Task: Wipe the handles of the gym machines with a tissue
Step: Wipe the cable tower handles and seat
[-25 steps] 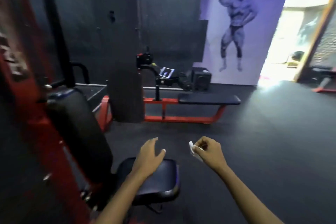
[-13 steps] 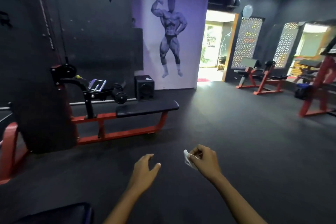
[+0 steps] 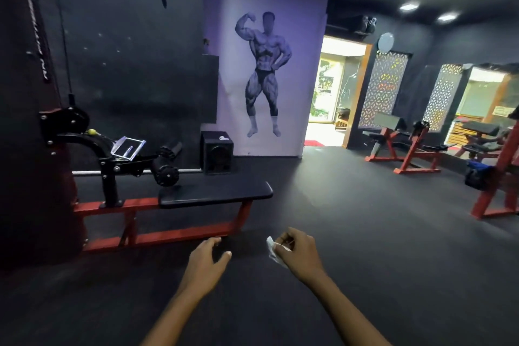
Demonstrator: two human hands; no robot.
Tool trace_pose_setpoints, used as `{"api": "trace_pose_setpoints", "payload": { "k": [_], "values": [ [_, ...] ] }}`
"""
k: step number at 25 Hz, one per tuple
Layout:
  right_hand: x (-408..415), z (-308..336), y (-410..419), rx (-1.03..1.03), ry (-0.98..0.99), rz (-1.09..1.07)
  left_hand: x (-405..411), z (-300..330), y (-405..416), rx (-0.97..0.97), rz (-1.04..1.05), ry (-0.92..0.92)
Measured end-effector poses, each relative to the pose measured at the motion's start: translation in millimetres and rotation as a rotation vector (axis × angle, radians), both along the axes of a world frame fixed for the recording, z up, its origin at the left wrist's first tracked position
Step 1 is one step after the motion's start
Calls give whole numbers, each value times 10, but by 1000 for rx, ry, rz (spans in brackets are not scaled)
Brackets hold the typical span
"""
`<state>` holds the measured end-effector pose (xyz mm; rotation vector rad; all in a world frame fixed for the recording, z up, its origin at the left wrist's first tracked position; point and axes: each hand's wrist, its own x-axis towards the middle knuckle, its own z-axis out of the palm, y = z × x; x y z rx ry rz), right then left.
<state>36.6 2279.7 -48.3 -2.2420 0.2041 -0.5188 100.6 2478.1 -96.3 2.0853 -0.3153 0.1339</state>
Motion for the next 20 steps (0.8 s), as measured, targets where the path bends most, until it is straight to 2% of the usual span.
{"api": "trace_pose_setpoints", "payload": {
  "k": [5,9,16,20],
  "values": [
    [1219,-98,213,48,-7,119,854,46,337,44,114,3],
    [2366,-258,567,75,39,307,1556,-7,823,82,307,-5],
    [4245,-154,1627,48,44,730,2547,77,1542,67,701,-34],
    [4859,-107,2459,86,34,928,2836,123,2024,68,921,-15]
  ]
}}
